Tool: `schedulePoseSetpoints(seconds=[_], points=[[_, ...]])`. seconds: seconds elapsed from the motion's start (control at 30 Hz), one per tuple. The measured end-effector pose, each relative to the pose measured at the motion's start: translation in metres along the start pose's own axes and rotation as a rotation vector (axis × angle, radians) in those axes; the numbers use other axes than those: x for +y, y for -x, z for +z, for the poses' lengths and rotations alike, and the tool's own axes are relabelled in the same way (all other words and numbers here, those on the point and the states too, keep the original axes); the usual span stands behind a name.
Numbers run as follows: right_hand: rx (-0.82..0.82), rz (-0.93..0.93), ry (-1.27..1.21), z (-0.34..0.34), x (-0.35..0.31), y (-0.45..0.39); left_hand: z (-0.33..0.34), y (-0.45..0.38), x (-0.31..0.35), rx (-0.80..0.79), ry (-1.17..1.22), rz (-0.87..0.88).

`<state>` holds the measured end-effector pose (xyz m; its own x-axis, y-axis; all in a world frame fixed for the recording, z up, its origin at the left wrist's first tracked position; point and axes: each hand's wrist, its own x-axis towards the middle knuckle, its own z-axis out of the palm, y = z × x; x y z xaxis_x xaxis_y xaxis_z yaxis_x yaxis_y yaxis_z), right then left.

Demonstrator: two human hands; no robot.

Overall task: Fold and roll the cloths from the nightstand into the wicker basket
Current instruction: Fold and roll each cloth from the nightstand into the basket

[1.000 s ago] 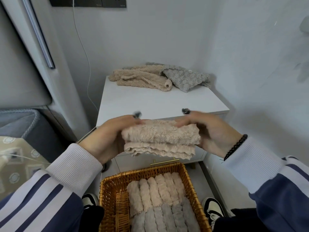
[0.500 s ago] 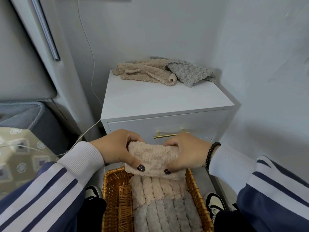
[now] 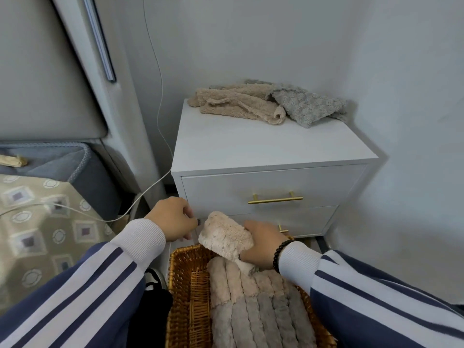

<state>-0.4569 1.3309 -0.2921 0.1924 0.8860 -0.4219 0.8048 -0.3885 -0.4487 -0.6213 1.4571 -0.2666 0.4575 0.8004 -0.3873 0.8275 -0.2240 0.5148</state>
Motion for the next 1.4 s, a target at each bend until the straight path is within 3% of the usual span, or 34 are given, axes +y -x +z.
schedulePoseSetpoints(seconds=[0.13,0.3,0.47,0.57,0.73,0.97,1.23,1.4], points=[[0.072,0.035,-0.15,0.029,-0.004,-0.012,0.018,0.0,-0.003,-0.261,0.375,-0.246],[0.095,0.033,-0.224,0.077,-0.017,-0.02,0.041,-0.007,-0.01,-0.299,0.564,-0.385],[0.02,0.005,-0.303,0.12,-0.026,-0.028,0.063,-0.012,-0.029,-0.332,0.517,-0.515],[-0.049,0.025,-0.354,0.143,-0.029,-0.035,0.081,-0.019,-0.04,-0.309,0.292,-0.456],[-0.155,0.094,-0.375,0.177,-0.018,-0.055,0.117,-0.037,-0.063,-0.242,0.131,-0.416],[-0.223,0.155,-0.387,0.213,0.002,-0.082,0.16,-0.072,-0.103,-0.203,0.258,-0.585],[-0.258,0.157,-0.376,0.239,0.01,-0.11,0.193,-0.102,-0.133,-0.206,0.174,-0.576],[-0.263,0.182,-0.44,0.253,0.022,-0.124,0.212,-0.111,-0.144,-0.108,0.25,-0.634]])
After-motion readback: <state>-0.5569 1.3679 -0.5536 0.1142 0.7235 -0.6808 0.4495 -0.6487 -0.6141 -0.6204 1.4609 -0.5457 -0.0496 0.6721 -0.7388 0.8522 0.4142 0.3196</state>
